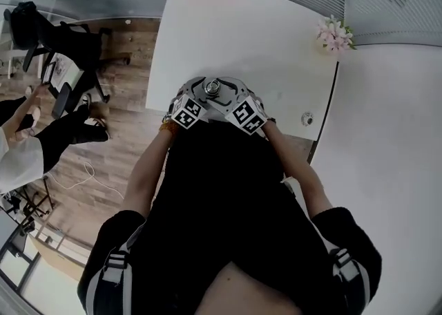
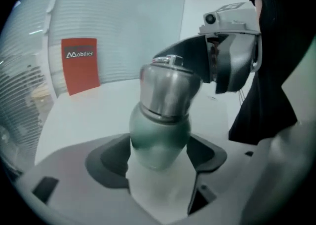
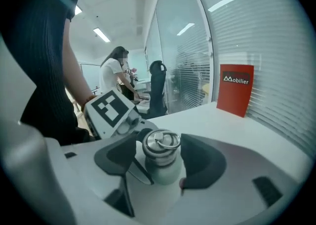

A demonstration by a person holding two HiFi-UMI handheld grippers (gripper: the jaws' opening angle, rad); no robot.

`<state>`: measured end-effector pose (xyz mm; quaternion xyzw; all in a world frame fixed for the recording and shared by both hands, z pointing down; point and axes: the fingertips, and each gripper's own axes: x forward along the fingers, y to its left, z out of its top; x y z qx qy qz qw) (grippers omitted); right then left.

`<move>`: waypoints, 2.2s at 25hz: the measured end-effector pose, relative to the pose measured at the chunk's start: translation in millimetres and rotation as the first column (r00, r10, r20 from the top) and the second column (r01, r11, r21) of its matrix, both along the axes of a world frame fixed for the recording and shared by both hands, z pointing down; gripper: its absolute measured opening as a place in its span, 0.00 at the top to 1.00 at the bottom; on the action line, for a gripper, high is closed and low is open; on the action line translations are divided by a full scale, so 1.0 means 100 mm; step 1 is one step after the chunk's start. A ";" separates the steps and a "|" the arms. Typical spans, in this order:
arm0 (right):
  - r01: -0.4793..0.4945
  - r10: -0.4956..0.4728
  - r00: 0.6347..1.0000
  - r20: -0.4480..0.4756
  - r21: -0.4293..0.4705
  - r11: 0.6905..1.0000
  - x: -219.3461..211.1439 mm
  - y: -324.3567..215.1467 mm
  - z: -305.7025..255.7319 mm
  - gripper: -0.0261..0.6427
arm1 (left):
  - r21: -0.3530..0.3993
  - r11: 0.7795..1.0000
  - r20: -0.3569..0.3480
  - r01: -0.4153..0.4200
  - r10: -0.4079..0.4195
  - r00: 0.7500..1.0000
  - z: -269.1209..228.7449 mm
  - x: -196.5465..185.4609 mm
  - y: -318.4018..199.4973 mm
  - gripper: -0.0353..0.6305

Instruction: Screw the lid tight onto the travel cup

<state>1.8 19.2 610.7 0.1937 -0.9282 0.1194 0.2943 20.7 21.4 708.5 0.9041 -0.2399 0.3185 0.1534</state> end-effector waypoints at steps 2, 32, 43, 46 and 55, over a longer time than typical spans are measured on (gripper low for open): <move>-0.019 0.019 1.000 -0.020 0.012 1.000 -0.01 -0.03 0.03 0.59 | 0.009 0.998 0.000 0.062 -0.062 0.998 0.01 0.01 -0.01 0.41; 0.061 -0.060 0.998 -0.015 0.070 0.996 -0.06 -0.07 -0.02 0.56 | 0.035 0.997 0.018 -0.066 0.065 0.998 -0.02 -0.14 0.01 0.38; 0.186 -0.184 0.982 -0.045 0.062 0.981 -0.15 -0.03 0.09 0.61 | 0.023 0.996 0.047 -0.091 0.090 0.995 0.03 -0.15 -0.01 0.43; 0.310 -0.306 0.950 -0.064 0.054 0.949 -0.16 -0.04 0.10 0.61 | -0.019 0.946 0.094 -0.323 0.323 0.942 0.05 -0.15 -0.02 0.43; 0.440 -0.433 0.896 -0.099 0.066 0.895 -0.25 -0.06 0.08 0.61 | -0.082 0.742 0.155 -0.666 0.669 0.727 0.03 -0.21 -0.04 0.42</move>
